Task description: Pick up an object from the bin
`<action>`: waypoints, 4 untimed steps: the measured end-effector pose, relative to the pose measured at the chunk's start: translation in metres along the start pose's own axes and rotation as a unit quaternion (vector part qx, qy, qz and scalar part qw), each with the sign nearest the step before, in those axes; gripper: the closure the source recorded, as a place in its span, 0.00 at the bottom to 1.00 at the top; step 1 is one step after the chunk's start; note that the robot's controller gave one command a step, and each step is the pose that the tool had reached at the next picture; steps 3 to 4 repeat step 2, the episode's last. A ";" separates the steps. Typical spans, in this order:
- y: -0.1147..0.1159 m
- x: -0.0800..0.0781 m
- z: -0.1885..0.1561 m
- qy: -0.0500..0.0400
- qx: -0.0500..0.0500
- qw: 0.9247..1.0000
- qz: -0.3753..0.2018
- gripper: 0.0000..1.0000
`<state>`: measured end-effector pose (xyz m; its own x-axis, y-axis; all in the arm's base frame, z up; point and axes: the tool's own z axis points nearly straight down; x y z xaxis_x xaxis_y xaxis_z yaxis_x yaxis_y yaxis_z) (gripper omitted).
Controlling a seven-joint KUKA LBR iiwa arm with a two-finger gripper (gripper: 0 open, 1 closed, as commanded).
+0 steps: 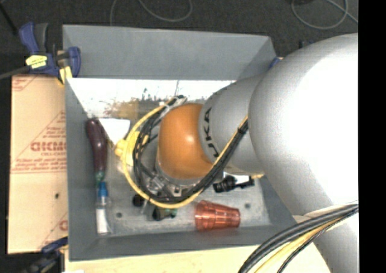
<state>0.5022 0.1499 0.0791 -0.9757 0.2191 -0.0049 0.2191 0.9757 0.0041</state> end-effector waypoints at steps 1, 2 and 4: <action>0.001 -0.005 -0.013 0.005 0.001 1.000 0.022 1.00; -0.002 -0.013 -0.132 -0.001 0.000 0.999 0.032 1.00; -0.002 -0.013 -0.132 -0.001 0.000 0.999 0.032 1.00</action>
Offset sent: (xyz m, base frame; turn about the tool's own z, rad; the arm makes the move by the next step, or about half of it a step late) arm 0.0104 -0.0038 0.1320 0.0665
